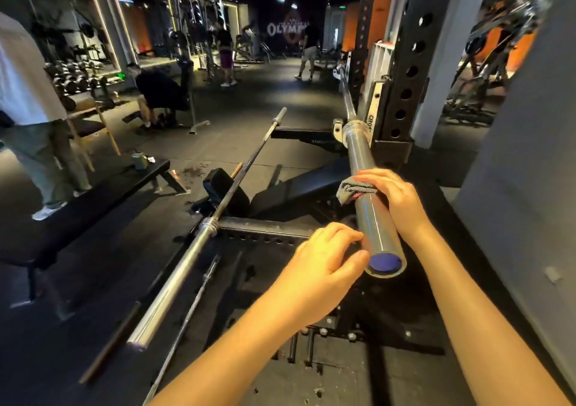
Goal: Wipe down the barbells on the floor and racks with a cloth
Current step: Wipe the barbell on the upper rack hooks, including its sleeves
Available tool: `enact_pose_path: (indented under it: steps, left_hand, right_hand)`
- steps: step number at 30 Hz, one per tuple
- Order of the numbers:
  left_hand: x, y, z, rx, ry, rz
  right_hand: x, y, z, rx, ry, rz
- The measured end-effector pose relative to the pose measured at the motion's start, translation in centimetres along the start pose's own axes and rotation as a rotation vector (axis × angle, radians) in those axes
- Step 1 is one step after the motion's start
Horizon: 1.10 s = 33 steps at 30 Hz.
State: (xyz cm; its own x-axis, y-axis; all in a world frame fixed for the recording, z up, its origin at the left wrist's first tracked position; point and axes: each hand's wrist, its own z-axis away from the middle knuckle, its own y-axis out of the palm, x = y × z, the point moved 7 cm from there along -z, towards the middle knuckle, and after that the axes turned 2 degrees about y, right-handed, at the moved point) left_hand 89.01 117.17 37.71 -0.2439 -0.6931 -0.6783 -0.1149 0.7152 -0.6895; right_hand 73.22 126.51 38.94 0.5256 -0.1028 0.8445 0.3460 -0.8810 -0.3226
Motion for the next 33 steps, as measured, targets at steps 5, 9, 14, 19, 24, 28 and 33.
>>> enact_pose_path:
  steps: [5, 9, 14, 19, 24, 28, 33]
  left_hand:
    - [0.6, 0.5, 0.5, 0.086, 0.077, -0.003]
    - [0.7, 0.4, 0.1, -0.067, 0.107, -0.010]
    - [2.1, -0.4, -0.6, -0.229, 0.045, -0.029]
    - [2.2, 0.0, -0.2, -0.184, 0.054, -0.036]
    - [4.9, 0.5, 3.0, -0.022, 0.046, 0.070]
    - [7.5, -1.0, 4.8, 0.000, -0.002, 0.147]
    - [10.0, -2.8, 5.5, -0.007, 0.015, 0.183]
  right_hand:
    - [1.7, 0.2, 2.9, 0.004, -0.079, 0.193]
    - [2.8, 0.3, 4.4, 0.021, -0.155, 0.337]
    - [4.4, 0.4, 5.7, 0.057, -0.248, 0.429]
    - [4.3, 0.1, 7.1, 0.028, -0.132, 0.403]
    - [6.6, 0.9, 9.8, -0.104, -0.110, 0.449]
    - [7.8, 1.6, 12.0, -0.195, 0.009, 0.394]
    - [10.2, 3.9, 13.9, -0.308, -0.098, 0.575]
